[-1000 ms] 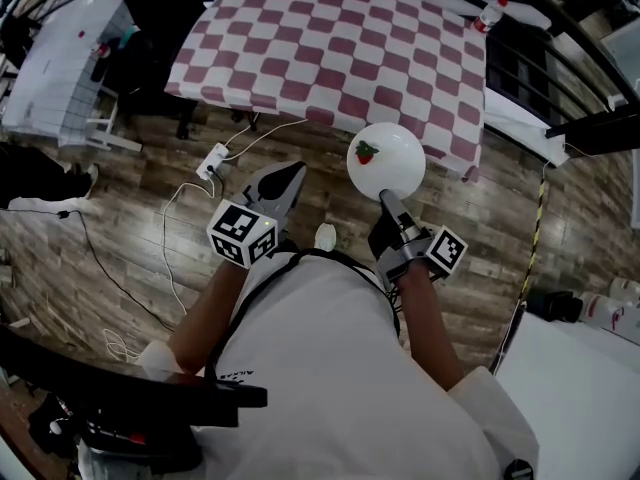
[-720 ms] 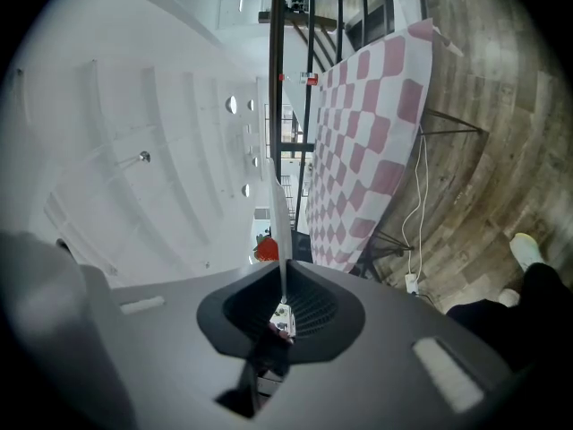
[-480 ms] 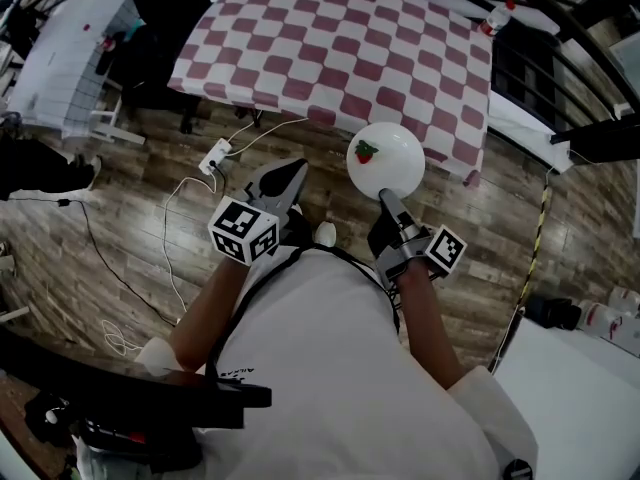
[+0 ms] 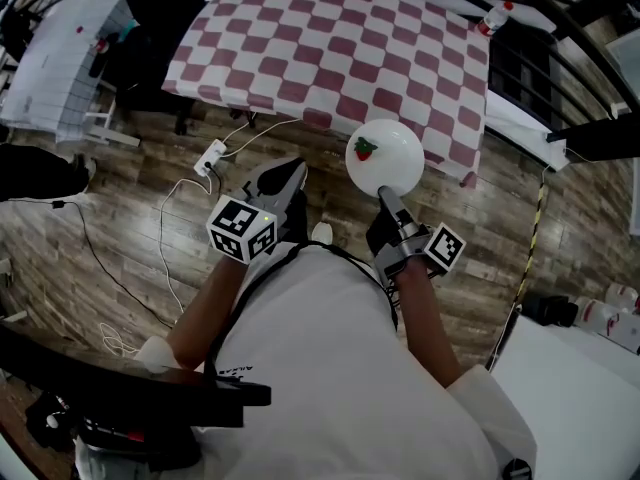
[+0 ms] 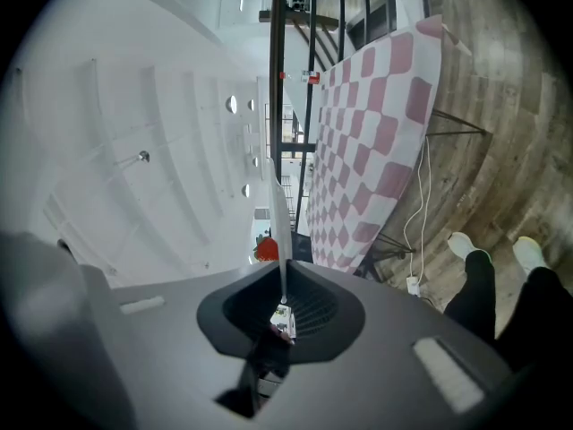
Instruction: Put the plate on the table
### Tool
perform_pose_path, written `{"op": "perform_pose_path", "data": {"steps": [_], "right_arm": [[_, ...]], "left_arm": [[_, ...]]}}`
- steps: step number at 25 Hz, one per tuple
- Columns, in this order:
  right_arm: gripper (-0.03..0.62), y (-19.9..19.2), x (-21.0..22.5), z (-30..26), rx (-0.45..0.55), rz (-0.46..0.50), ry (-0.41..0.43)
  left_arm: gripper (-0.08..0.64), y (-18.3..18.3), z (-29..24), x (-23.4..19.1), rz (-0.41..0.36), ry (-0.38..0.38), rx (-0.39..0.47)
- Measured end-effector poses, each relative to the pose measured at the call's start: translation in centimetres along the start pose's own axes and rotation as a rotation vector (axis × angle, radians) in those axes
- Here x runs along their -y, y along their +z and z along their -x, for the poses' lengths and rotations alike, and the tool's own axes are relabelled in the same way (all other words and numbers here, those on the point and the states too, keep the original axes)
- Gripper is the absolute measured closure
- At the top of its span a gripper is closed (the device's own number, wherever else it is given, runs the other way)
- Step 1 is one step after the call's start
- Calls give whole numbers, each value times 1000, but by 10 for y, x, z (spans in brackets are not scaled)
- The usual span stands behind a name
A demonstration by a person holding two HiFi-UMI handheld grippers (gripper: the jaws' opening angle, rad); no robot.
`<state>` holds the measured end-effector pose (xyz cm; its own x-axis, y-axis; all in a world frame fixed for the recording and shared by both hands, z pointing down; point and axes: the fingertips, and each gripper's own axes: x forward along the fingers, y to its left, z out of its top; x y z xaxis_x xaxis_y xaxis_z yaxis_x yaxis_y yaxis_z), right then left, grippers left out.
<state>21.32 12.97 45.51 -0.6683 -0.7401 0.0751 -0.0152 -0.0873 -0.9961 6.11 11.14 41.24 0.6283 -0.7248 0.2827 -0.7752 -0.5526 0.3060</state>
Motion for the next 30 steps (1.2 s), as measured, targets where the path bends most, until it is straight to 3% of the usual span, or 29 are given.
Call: {"op": "perform_pose_path", "data": {"steps": [11,30], "right_arm": [[571,27,3,-40,51,2,-29],[571,93,-22,-192,87,31,-33]], "left_arm": [[557,17,-42,-46,16,-35,-14],[557,97,-137,-167,8,-119,-10]]}}
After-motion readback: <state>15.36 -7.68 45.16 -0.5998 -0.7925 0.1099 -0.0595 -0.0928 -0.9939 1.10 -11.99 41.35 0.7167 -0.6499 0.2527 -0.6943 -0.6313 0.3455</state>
